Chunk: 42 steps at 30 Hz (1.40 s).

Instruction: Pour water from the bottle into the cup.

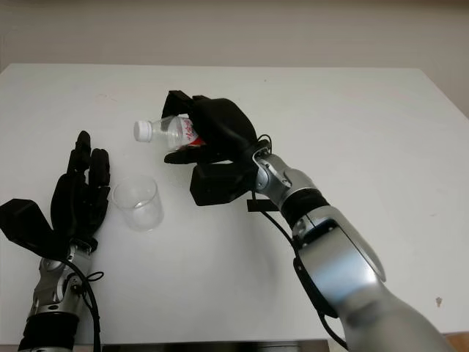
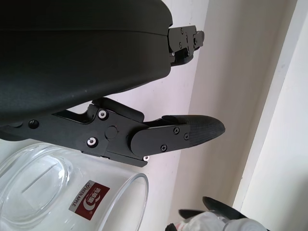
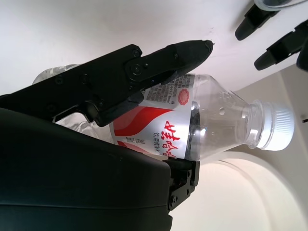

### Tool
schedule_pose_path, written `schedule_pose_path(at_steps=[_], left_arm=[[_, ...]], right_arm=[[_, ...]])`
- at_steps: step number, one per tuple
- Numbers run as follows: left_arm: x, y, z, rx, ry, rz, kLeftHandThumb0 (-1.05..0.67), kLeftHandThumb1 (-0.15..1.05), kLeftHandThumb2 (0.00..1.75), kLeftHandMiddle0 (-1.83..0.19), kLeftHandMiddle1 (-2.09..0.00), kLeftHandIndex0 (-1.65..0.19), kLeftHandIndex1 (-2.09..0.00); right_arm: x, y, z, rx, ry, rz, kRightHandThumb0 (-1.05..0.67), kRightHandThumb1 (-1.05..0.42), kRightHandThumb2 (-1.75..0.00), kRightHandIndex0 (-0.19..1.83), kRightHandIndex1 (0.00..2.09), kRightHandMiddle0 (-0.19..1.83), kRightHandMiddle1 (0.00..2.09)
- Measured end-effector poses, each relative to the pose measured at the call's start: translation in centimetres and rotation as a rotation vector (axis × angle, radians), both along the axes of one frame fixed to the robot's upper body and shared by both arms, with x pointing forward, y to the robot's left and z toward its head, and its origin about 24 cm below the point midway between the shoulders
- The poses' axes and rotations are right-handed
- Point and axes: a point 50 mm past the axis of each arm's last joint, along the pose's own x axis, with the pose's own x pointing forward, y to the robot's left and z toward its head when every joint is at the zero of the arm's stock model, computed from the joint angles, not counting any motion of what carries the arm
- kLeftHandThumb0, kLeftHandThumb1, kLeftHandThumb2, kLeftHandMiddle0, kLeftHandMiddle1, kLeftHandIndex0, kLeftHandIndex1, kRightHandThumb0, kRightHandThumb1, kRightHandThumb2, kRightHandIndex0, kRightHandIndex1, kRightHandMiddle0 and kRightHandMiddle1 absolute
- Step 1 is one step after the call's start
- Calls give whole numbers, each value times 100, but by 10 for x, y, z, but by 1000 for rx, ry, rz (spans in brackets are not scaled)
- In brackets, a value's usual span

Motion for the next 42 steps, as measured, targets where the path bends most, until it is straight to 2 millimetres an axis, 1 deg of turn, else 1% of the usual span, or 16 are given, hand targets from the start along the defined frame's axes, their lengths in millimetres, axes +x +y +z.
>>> schedule_pose_path(at_steps=[3,7,11,15,19,23,26,27,29,33,37,39,40,42], left_arm=[[0,0,0,-2,-2,-1,-63,105,47,11,-5,12,-5],[0,0,0,-13,-4,4,-63,105,46,10,-5,11,-6],[0,0,0,-14,-4,4,-62,105,48,11,-5,11,-5],[0,0,0,-15,-7,4,-62,105,47,10,-5,11,-5],[0,0,0,-17,-7,7,-62,105,47,11,-5,11,-5],[0,-1,0,-19,-8,6,-62,105,47,11,-5,12,-5],[0,-1,0,-24,-10,6,-62,105,47,10,-6,11,-6],[0,-2,0,-25,-11,7,-63,105,47,10,-6,11,-6],[0,-2,0,-27,-13,7,-63,105,47,10,-6,11,-5],[-1,-3,0,-28,-17,10,-62,105,48,10,-6,11,-5],[0,-3,0,-29,-17,8,-62,105,49,11,-5,12,-5],[0,-3,0,-29,-16,8,-62,105,48,11,-5,12,-5],[0,-3,0,-29,-16,8,-62,105,48,11,-5,12,-5],[0,-3,0,-29,-16,8,-62,105,48,10,-6,12,-5]], right_arm=[[0,0,5,-64,-76,14,-39,-105,-22,141,209,100,209],[-2,2,12,-99,-199,50,-41,-105,-23,139,209,105,209],[-2,5,22,-125,-270,71,-43,-105,-31,133,209,104,209],[-3,6,23,-157,-300,87,-42,-105,-30,130,209,101,209],[-3,8,24,-218,-360,98,-44,-105,-28,124,209,94,209],[-3,10,28,-230,-412,111,-46,-105,-25,124,209,92,209],[-5,12,27,-249,-456,128,-47,-105,-26,125,209,84,209],[-5,12,27,-264,-490,130,-48,-105,-29,125,209,82,209],[-5,12,26,-302,-557,127,-49,-105,-27,124,209,69,209],[-6,14,25,-334,-633,146,-50,-105,-23,125,209,65,209],[-8,17,27,-331,-668,168,-51,-105,-26,121,209,57,209],[-9,18,28,-344,-710,182,-51,-105,-26,121,209,57,209],[-9,19,28,-346,-724,188,-50,-105,-28,122,209,65,209],[-10,20,28,-355,-742,203,-50,-105,-25,122,209,72,209]])
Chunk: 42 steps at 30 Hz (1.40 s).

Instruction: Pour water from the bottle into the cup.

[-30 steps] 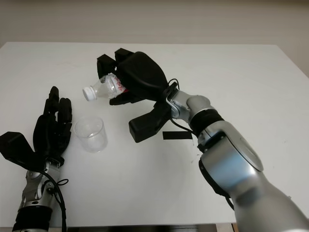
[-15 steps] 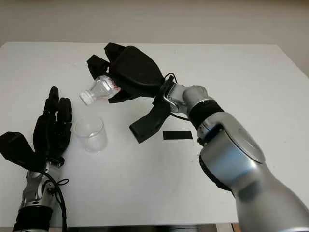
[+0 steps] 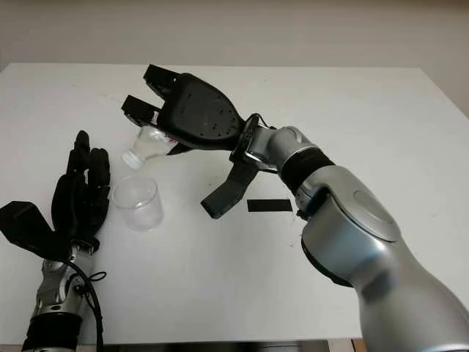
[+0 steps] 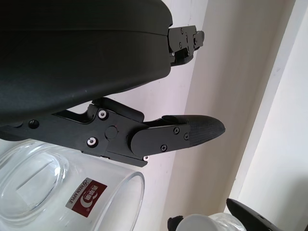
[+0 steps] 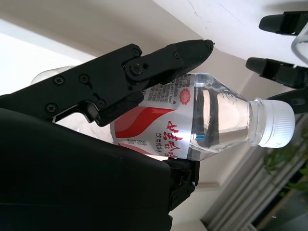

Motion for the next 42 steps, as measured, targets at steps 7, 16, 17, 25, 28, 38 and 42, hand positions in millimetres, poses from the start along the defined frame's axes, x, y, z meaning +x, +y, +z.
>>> schedule_pose_path(at_steps=[7,16,17,25,28,38,42], left_arm=[[1,-1,0,2,1,-1,-61,105,50,10,-5,12,-5],[2,-1,0,12,4,-5,-61,105,50,11,-5,13,-5],[2,-1,0,11,4,-5,-61,105,50,10,-5,12,-5],[2,-1,0,4,0,-11,-61,105,49,12,-5,13,-5],[2,0,0,-4,-3,-15,-62,105,47,12,-5,13,-5],[1,1,0,0,2,-13,-62,105,48,11,-5,13,-5],[1,1,0,1,3,-13,-62,105,49,12,-5,14,-5]], right_arm=[[-1,2,1,-7,-15,21,-50,-105,-18,120,209,68,209],[-2,4,1,-8,-11,28,-50,-105,-28,123,209,79,209],[-2,4,1,7,-3,27,-50,-105,-26,124,209,78,209],[-3,1,8,249,219,52,-45,-105,-25,130,209,87,209],[-2,-4,2,297,325,38,-44,-105,-30,130,209,95,209],[5,-25,-7,459,503,-76,-38,-105,-21,133,209,102,209],[9,-34,-11,679,766,-84,-36,-105,-26,141,209,103,209]])
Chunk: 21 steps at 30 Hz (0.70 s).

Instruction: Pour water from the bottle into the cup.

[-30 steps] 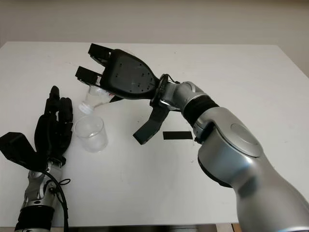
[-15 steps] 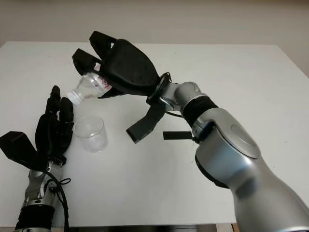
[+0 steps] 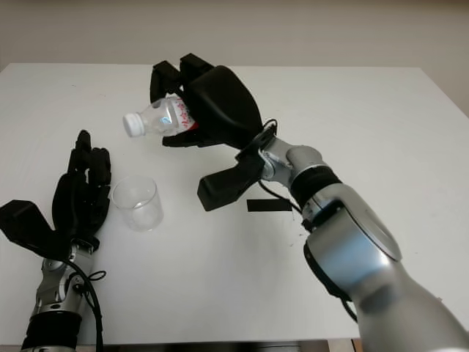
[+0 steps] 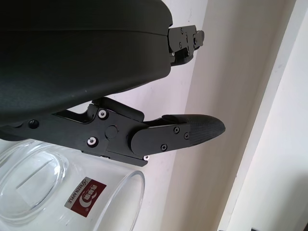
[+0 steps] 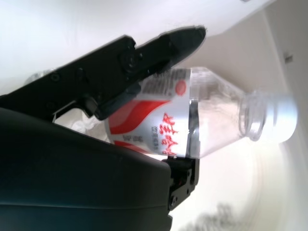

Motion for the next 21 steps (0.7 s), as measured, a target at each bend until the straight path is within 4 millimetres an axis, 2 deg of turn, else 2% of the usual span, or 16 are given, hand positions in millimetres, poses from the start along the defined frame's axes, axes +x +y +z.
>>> schedule_pose_path(at_steps=[4,12,16,21], left_arm=[[0,0,0,2,0,-4,-61,105,51,13,-5,15,-4],[0,0,0,0,3,-5,-61,105,51,12,-6,14,-5],[-1,0,0,0,5,-7,-61,105,52,12,-5,14,-5],[-1,0,0,2,8,-9,-61,105,52,13,-5,15,-5]], right_arm=[[3,-11,-13,210,240,23,-35,-105,-34,150,209,110,209],[1,-39,-31,562,600,102,-37,-105,-38,140,209,99,209],[-7,-49,-39,700,727,91,-39,-105,-38,141,209,92,209],[-22,-62,-39,816,831,97,-38,-105,-38,148,209,92,209]])
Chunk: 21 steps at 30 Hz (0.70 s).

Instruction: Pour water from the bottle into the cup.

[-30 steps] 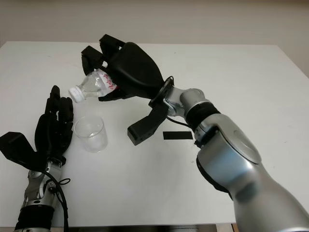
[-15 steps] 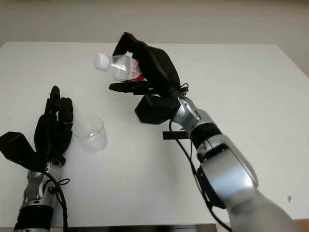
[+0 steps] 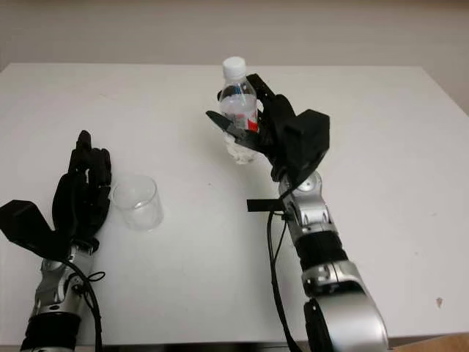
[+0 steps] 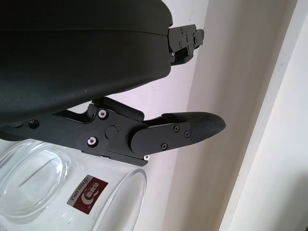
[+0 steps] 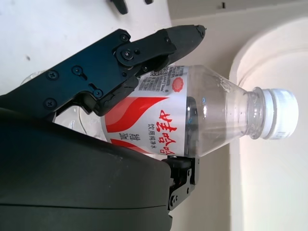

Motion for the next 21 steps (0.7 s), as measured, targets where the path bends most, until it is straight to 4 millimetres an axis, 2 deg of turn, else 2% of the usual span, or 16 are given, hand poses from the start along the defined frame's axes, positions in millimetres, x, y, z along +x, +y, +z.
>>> schedule_pose_path(at_steps=[3,10,15,21], left_arm=[[0,0,0,0,5,-2,-61,105,52,12,-5,15,-5],[0,0,0,5,8,-16,-61,105,54,14,-5,17,-4],[0,0,0,6,8,-18,-61,105,54,14,-5,16,-5],[0,1,-1,5,17,-12,-62,105,52,13,-6,14,-6]], right_arm=[[-7,-6,3,31,24,-2,-38,-105,-40,154,209,100,209],[-20,-16,6,25,34,-21,-35,-105,-40,151,209,107,209],[-27,-19,-2,-39,16,-55,-39,-105,-38,132,209,86,209],[-29,-15,-5,-114,-45,-93,-41,-105,-39,136,209,89,209]])
